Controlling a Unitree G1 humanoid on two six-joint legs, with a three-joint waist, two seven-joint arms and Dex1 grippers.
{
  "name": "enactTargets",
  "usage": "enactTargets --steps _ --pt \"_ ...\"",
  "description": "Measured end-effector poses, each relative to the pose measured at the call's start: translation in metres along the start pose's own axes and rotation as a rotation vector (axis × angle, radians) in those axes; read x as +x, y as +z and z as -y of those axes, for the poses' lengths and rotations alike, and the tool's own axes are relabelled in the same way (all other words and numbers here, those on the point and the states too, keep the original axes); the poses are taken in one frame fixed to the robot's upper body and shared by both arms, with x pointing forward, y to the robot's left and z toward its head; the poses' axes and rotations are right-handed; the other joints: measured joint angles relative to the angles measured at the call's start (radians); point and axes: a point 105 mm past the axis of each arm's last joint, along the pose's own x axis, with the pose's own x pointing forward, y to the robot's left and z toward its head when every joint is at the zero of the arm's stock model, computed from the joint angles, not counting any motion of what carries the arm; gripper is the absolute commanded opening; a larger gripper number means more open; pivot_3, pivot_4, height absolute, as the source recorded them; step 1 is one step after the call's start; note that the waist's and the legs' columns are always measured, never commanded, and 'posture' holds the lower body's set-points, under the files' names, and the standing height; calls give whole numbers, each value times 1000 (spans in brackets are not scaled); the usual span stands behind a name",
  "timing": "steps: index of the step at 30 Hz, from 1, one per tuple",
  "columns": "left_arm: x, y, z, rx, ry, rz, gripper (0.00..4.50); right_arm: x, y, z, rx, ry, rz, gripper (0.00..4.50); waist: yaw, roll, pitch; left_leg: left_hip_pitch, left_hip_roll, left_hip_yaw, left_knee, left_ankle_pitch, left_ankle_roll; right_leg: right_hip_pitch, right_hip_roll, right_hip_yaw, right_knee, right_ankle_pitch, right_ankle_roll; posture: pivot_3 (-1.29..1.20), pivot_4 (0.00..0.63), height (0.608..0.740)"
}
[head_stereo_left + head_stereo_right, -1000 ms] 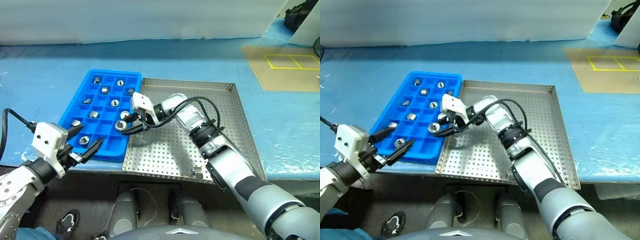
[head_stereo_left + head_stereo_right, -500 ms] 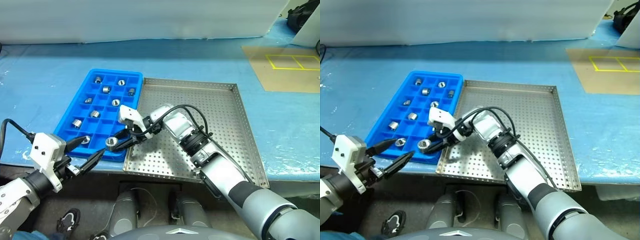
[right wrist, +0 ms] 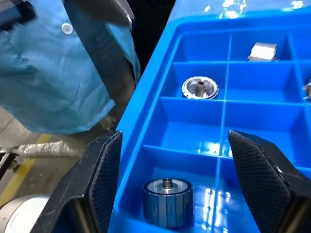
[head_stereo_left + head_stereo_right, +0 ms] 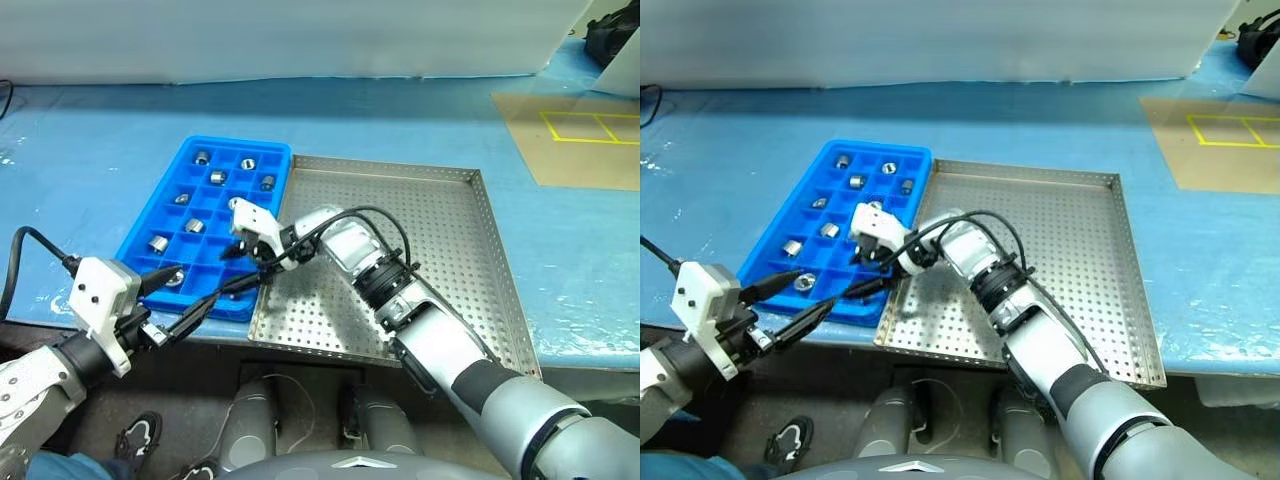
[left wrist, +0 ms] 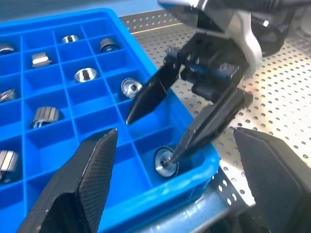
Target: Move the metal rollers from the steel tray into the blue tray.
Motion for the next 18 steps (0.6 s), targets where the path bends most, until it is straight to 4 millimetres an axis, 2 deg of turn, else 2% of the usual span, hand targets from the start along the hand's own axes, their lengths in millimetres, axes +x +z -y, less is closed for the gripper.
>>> enactTargets --steps 3,6,8,10,11,13,16,18 --pt "11 5 1 12 -38 23 4033 -29 15 -4 -21 44 67 3609 2 0 0 -1 0 0 0 0 0 0 0 0 0 0 0 -174 150 740" --pt "29 12 5 22 -97 63 4033 -79 38 -7 -121 53 125 3609 1 -1 -1 1 0 1 1 0 0 3 -1 0 0 0 0 -223 150 740" --pt "39 13 9 18 -138 69 4033 -110 36 -7 -153 20 102 3609 -3 -3 -2 3 0 1 1 0 0 5 0 0 -1 0 0 -259 150 740" --pt "50 13 14 18 -195 71 4033 -141 18 -12 -170 -13 29 3609 -1 -4 -2 4 0 1 1 0 1 6 0 0 -3 0 0 -293 150 740" --pt "56 12 17 17 -225 68 4033 -158 2 -17 -163 -41 -26 3609 0 -3 -2 4 0 1 1 0 1 7 0 0 -4 0 0 -304 150 740" --pt "64 9 20 14 -268 58 4033 -178 -30 -28 -142 -60 -143 3609 -6 -3 -3 4 0 1 1 0 2 7 0 0 -5 0 0 -341 150 740" --pt "76 7 23 30 -323 46 4033 -196 -85 -53 -125 -11 -345 3609 -29 -3 -3 4 0 2 1 -1 4 8 0 0 -6 0 0 -375 150 740" --pt "81 9 22 49 -340 51 4033 -203 -113 -66 -182 45 -469 3609 -56 -2 -3 5 0 2 1 -2 4 7 0 0 -6 0 0 -394 150 740"
